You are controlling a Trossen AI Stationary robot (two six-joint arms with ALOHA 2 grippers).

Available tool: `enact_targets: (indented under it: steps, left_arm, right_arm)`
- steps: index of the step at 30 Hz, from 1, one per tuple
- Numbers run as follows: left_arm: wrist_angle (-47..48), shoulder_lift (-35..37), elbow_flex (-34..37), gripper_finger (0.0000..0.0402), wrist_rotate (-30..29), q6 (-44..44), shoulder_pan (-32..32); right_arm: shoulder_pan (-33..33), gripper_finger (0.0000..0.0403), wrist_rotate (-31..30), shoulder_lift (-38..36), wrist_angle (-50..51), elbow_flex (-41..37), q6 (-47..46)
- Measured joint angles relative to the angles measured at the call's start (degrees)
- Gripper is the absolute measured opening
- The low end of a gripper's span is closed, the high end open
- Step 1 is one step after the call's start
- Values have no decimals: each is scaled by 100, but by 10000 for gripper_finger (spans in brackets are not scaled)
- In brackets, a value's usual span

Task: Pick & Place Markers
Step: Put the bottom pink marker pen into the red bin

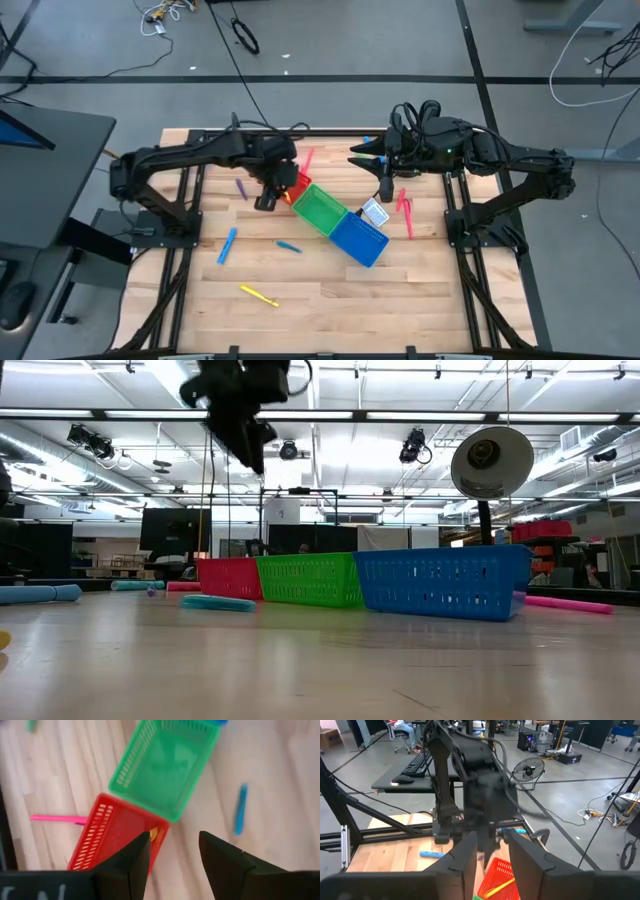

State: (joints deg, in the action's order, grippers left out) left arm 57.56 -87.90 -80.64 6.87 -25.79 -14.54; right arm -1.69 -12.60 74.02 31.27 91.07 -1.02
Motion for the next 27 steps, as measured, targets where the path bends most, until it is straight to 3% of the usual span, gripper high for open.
enact_targets:
  steps: [8, 17, 22, 27]
  left_arm:
    - [-378, 740, 0, 174, 244, 1362, 277]
    - [-1842, 1326, 2, 174, 207, 2805, 957]
    - [-2710, 1527, -8, 174, -422, 2926, 1387]
    - [-2905, 1624, -4, 174, -909, 3058, 1695]
  right_arm:
    - [0, 117, 0, 0, 0, 0, 0]
    - [0, 117, 9, 0, 5, 0, -482]
    - [-2, 117, 13, -4, 261, 2, -834]
    - [-2, 117, 17, -4, 693, 2, -929]
